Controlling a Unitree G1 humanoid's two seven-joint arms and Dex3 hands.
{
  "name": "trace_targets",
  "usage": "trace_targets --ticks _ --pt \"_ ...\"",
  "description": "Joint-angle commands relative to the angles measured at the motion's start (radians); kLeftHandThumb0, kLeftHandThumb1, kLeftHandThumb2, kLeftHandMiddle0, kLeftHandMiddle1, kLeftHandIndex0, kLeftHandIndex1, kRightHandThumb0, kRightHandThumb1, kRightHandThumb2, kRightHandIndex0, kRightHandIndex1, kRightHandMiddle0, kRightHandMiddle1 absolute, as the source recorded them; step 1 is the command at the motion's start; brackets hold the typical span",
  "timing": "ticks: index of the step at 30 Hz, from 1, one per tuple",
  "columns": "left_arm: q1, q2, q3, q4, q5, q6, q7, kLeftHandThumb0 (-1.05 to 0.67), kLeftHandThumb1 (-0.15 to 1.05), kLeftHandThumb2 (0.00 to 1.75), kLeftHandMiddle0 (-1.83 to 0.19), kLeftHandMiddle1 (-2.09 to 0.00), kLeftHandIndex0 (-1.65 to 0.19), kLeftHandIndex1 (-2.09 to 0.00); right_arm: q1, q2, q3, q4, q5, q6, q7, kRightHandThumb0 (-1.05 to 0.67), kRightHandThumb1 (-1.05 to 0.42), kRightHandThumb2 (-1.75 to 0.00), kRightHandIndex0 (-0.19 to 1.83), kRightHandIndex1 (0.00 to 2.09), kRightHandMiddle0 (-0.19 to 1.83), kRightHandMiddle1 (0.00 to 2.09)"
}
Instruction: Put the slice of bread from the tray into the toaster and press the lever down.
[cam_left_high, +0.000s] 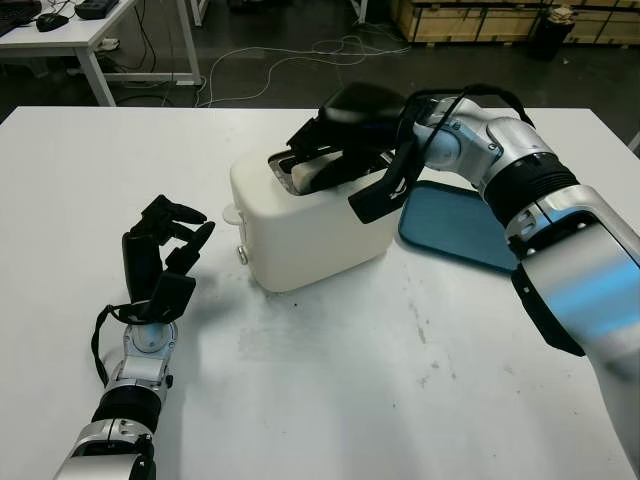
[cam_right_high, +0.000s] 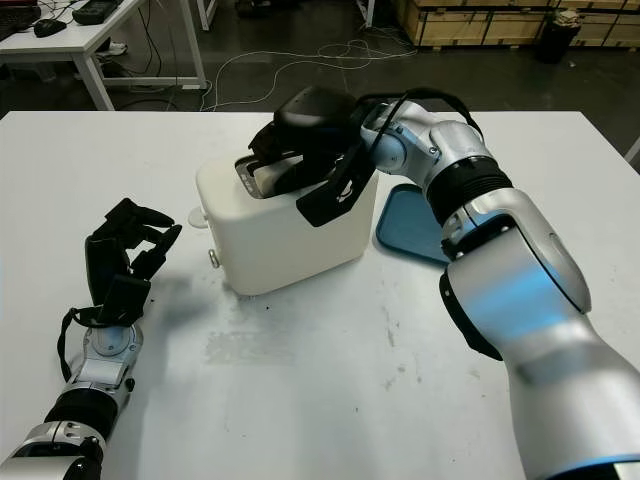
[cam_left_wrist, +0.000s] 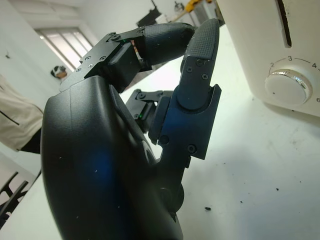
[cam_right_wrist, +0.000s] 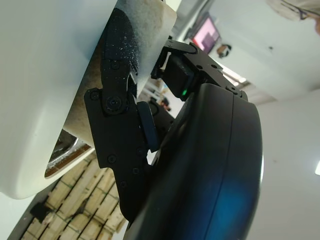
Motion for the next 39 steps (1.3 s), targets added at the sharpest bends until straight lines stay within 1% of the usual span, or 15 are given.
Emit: trace_targets --ticks 1,2,3,4,5,6,7,9,10,15,20,26,31,35,39 --pt "0.031 -0.021 -0.007 0.019 0.0 0.001 -0.002 -0.62 0.92 0.0 -0.7 -1.51 -0.66 -1.34 0.002 -0.015 -0.004 0.008 0.005 -0.03 0.003 -0.83 -0.92 -0.16 0.9 1.75 0.68 1.57" --pt "0.032 -0.02 -0.007 0.017 0.001 0.003 -0.001 -0.62 0.92 0.0 -0.7 -1.51 -0.67 -1.34 -0.001 -0.02 -0.009 0.005 0.011 -0.033 0.011 -0.87 -0.92 -0.14 0.73 1.74 0.59 1.59" --pt "0.033 -0.02 -0.008 0.016 0.004 0.004 0.0 -0.62 0.92 0.0 -0.7 -1.51 -0.67 -1.34 -0.006 -0.027 -0.012 0.0 0.013 -0.037 0.014 -0.93 -0.92 -0.12 0.48 1.6 0.48 1.42" --pt "0.033 -0.019 -0.008 0.016 0.005 0.003 0.001 -0.62 0.92 0.0 -0.71 -1.51 -0.67 -1.34 -0.01 -0.033 -0.014 -0.004 0.014 -0.039 0.017 -0.96 -0.92 -0.11 0.37 1.51 0.47 1.23" --pt "0.032 -0.019 -0.009 0.016 0.007 0.001 0.003 -0.62 0.92 0.0 -0.71 -1.51 -0.67 -1.34 -0.016 -0.041 -0.014 -0.011 0.011 -0.042 0.015 -0.98 -0.92 -0.1 0.3 1.45 0.46 1.1" --pt "0.032 -0.019 -0.009 0.016 0.006 0.0 0.001 -0.62 0.92 0.0 -0.71 -1.51 -0.67 -1.34 -0.022 -0.048 -0.016 -0.016 0.012 -0.044 0.016 -0.99 -0.92 -0.11 0.22 1.25 0.46 0.86" --pt "0.033 -0.019 -0.009 0.016 0.005 0.001 0.001 -0.62 0.92 0.0 -0.71 -1.51 -0.67 -1.34 -0.028 -0.055 -0.021 -0.021 0.016 -0.049 0.012 -1.0 -0.92 -0.11 0.2 1.14 0.48 0.68" --pt "0.033 -0.02 -0.008 0.015 0.003 0.002 -0.002 -0.62 0.92 0.0 -0.71 -1.5 -0.67 -1.34 -0.036 -0.068 -0.031 -0.03 0.021 -0.054 0.001 -1.0 -0.92 -0.11 0.15 1.07 0.5 0.46" --pt "0.033 -0.019 -0.009 0.015 0.005 0.002 -0.001 -0.62 0.92 0.0 -0.71 -1.5 -0.67 -1.34 -0.041 -0.074 -0.037 -0.034 0.025 -0.053 0.001 -1.01 -0.92 -0.11 0.13 1.05 0.49 0.41" --pt "0.031 -0.014 -0.011 0.017 0.018 0.003 0.012 -0.62 0.92 0.0 -0.71 -1.51 -0.67 -1.34 -0.062 -0.099 -0.106 -0.065 0.091 -0.026 0.094 -1.0 -0.92 -0.13 0.11 0.95 0.46 0.27" --pt "0.028 -0.016 -0.009 0.022 0.001 -0.004 -0.003 -0.61 0.92 0.0 -0.71 -1.51 -0.67 -1.34 -0.06 -0.126 -0.18 -0.112 0.152 -0.001 0.154 -0.99 -0.92 -0.15 0.17 0.83 0.51 0.15" --pt "0.028 -0.017 -0.009 0.016 0.0 0.001 -0.006 -0.6 0.92 0.0 -0.71 -1.5 -0.67 -1.33 -0.008 -0.143 -0.274 -0.144 0.237 0.015 0.133 -0.94 -0.92 -0.19 0.23 0.78 0.58 0.1" --pt "0.026 -0.012 -0.007 0.017 0.006 -0.002 -0.001 -0.6 0.92 0.01 -0.71 -1.5 -0.66 -1.33 0.113 -0.132 -0.364 -0.093 0.31 -0.022 -0.016 -0.81 -0.92 -0.34 0.4 0.64 0.68 0.06" --pt "0.022 -0.011 -0.004 0.025 -0.011 -0.015 -0.021 -0.61 0.92 0.01 -0.71 -1.5 -0.66 -1.32 0.242 -0.109 -0.428 -0.062 0.4 -0.044 -0.029 -0.72 -0.92 -0.31 0.57 0.5 0.75 0.04" --pt "0.019 0.0 -0.003 0.02 -0.005 -0.011 -0.024 -0.61 0.92 0.02 -0.7 -1.48 -0.67 -1.3 0.444 -0.06 -0.534 -0.104 0.567 -0.073 -0.008 -0.68 -0.92 -0.2 0.67 0.44 0.79 0.03"
